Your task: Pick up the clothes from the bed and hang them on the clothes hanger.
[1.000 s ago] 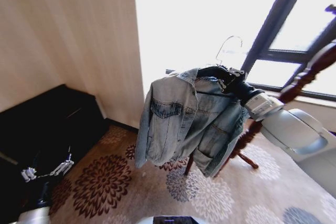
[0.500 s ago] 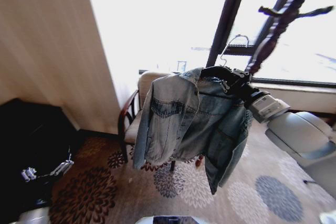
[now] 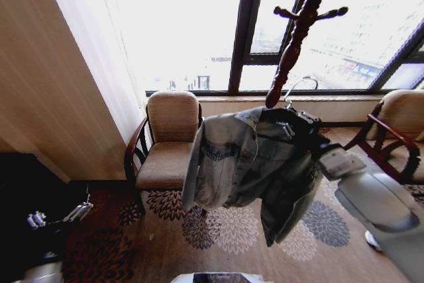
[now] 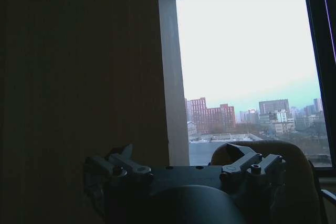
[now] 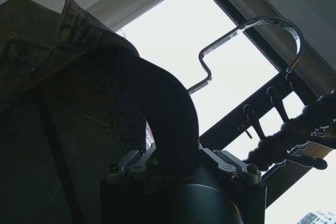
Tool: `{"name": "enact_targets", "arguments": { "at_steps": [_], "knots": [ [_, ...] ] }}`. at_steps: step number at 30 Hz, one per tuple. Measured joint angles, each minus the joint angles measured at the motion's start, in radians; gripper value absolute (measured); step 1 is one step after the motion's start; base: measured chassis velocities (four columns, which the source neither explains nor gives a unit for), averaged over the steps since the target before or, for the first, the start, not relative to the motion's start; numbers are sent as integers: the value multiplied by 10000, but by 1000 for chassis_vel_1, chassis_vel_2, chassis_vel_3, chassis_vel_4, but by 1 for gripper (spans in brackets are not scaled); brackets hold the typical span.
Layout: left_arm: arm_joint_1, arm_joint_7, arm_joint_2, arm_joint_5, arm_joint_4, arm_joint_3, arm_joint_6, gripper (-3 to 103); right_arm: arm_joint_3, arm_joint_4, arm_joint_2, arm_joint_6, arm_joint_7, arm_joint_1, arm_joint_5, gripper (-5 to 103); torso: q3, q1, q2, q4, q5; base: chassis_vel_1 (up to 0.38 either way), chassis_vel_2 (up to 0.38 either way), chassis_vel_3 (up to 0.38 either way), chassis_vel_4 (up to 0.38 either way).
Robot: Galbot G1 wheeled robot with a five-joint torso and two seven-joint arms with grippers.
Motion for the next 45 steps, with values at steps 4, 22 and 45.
{"name": "enact_targets", "arguments": {
  "at_steps": [4,22,45],
  "knots": [
    [0,0,0,0,-1,0,0,100,212,96,354,107,-26,-331,-185,20,0,0,0,-4,-1,0,0,0,0],
    [0,0,0,0,-2,1,0,100,1541,788,1294,430,-79,-1969,-543,20,2,0,-1,-8,11,-80,-87,80,88],
    [0,-4,1,0,-1,0,0,100,1596,985,1769,648,-125,-2408,-930,20,2,5,-3,-4,-5,-17,-49,11,48]
  ]
}}
